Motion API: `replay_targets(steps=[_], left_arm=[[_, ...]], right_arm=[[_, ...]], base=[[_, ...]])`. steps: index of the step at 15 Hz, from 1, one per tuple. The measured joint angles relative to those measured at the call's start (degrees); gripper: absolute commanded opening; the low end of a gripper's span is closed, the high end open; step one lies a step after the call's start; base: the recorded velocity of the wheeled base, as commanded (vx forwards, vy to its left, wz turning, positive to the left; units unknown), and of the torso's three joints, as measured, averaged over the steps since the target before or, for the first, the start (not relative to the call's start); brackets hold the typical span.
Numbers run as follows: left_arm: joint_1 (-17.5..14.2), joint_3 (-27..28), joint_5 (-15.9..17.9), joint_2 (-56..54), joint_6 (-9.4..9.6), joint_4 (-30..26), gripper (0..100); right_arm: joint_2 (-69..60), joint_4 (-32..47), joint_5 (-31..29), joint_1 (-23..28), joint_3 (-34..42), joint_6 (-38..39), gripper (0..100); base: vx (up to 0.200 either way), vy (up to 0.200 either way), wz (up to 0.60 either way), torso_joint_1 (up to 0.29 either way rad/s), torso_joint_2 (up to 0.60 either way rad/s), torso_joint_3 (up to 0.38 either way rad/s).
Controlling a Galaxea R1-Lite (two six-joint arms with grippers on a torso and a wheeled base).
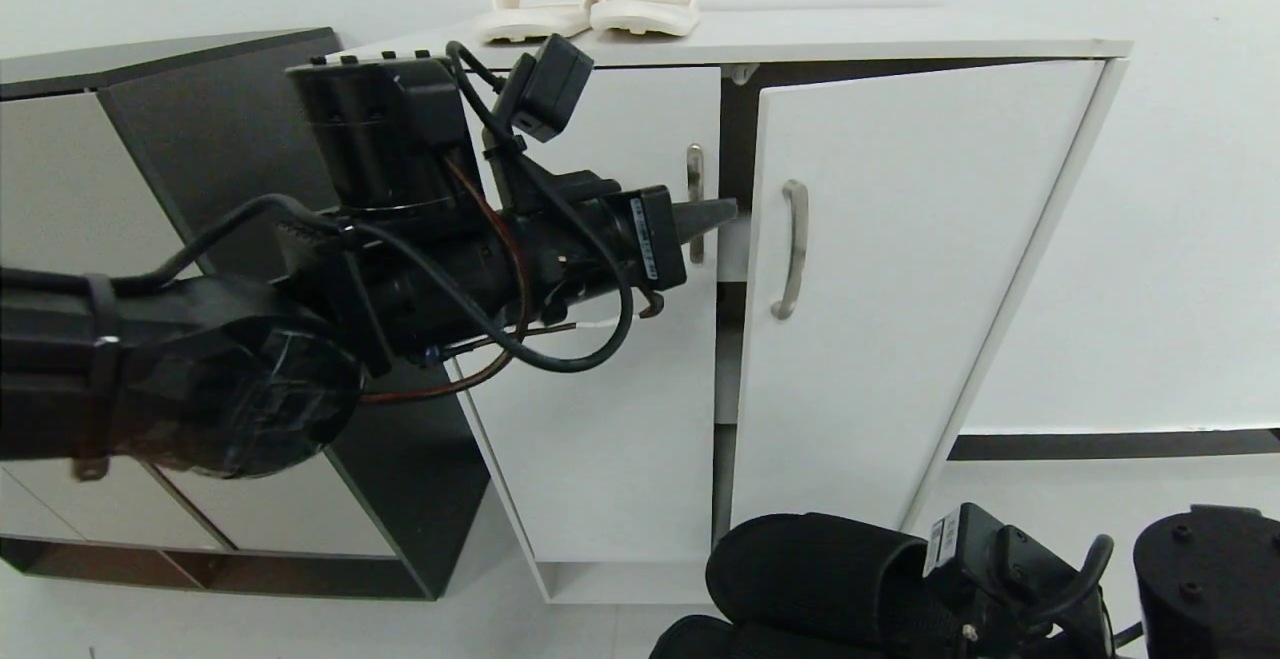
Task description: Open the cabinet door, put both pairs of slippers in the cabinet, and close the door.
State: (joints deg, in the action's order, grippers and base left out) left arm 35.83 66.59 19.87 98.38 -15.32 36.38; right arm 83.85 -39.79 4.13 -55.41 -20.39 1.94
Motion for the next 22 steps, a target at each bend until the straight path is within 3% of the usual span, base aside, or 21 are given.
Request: replay_targets(steps=[6, 8, 12, 15, 18, 20, 22], left_arm=[[-1.8, 10.6, -0.2, 8.9, -1.07, -0.4, 0], [-1.6, 12.1, 0.0, 10.3, -2.55, -0.3, 0], [-1.2, 12.5, -0.1, 11.2, -2.66, -0.2, 0], [1.4, 11.3, -1.4, 10.8, -2.55, -0.1, 0], [7.2, 9.8, -5.7, 9.7, -2.11, 0.2, 0], [10.5, 9.2, -7.2, 8.9, -0.52, 0.1, 0], [11.3, 8.6, -8.5, 8.4, -0.05, 0.3, 0]], right_arm=[[0.1, 2.8, -0.1, -0.4, -0.2, 0.0, 0], [0.1, 4.2, -0.1, -0.6, -0.8, 0.0, 0], [0.1, 4.4, -0.1, -0.8, -0.9, 0.0, 0], [0.2, 4.7, -0.1, -1.3, 0.0, -0.1, 0], [0.2, 4.9, -0.2, -4.1, 2.5, 0.0, 0], [-0.1, 4.7, -0.3, -5.2, 3.0, 0.0, 0], [-0.1, 4.6, -0.5, -5.4, 2.9, 0.1, 0]], base=[[0.000, 0.000, 0.00, 0.000, 0.00, 0.000], [0.000, 0.000, 0.00, 0.000, 0.00, 0.000], [0.000, 0.000, 0.00, 0.000, 0.00, 0.000], [-0.200, 0.000, 0.00, 0.004, 0.00, 0.002], [-0.200, 0.000, 0.00, 0.001, 0.00, 0.004], [-0.200, 0.000, 0.00, 0.005, 0.01, 0.002], [-0.100, 0.000, 0.00, -0.001, 0.00, 0.004]])
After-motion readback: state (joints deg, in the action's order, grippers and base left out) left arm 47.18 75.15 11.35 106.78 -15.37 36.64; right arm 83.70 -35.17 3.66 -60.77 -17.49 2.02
